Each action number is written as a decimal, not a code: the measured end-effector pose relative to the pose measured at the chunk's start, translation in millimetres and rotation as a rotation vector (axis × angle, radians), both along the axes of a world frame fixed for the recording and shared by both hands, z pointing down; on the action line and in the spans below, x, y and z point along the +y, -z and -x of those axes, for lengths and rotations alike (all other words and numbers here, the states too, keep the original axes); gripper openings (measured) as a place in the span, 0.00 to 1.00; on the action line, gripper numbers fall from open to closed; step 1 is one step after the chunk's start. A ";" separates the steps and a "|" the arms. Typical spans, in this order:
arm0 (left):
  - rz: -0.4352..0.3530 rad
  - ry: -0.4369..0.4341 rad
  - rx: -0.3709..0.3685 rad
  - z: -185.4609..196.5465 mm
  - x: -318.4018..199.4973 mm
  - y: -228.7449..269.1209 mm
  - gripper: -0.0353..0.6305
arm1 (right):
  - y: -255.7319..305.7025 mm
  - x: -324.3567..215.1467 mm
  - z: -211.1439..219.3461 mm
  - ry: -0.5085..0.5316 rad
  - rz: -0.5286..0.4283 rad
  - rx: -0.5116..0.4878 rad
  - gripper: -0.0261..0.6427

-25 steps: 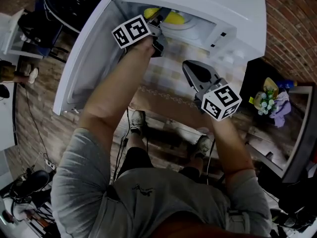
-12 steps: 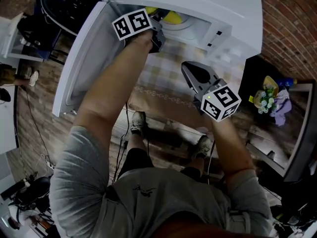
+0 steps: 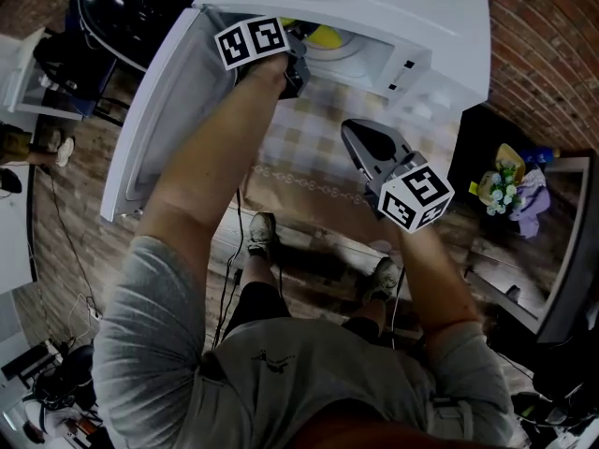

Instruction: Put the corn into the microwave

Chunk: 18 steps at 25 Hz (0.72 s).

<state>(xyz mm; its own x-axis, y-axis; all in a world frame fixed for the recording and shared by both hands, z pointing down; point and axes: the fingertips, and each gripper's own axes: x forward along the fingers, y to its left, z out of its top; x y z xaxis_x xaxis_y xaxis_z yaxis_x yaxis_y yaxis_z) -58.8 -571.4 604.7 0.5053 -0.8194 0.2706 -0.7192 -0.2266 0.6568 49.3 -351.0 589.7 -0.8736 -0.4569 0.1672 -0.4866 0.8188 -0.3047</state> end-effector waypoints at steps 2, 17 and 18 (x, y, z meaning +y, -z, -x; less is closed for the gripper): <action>0.004 -0.007 -0.018 -0.9 0.1 -0.7 0.45 | -0.5 1.0 -0.7 0.001 0.003 0.001 0.07; 0.043 -0.108 -0.151 -3.9 14.2 -11.9 0.45 | -1.7 10.9 -9.0 -0.005 0.004 0.023 0.07; 0.033 -0.114 -0.164 -4.7 16.0 -11.9 0.45 | -0.6 11.1 -8.7 -0.004 0.000 0.024 0.07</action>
<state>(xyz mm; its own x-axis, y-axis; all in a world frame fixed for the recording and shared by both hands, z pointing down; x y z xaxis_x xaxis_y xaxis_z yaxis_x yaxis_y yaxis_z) -54.1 -555.4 616.6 0.5415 -0.7484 0.3829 -0.7880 -0.2931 0.5415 58.0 -339.9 590.2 -0.8675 -0.4606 0.1879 -0.4971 0.8167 -0.2931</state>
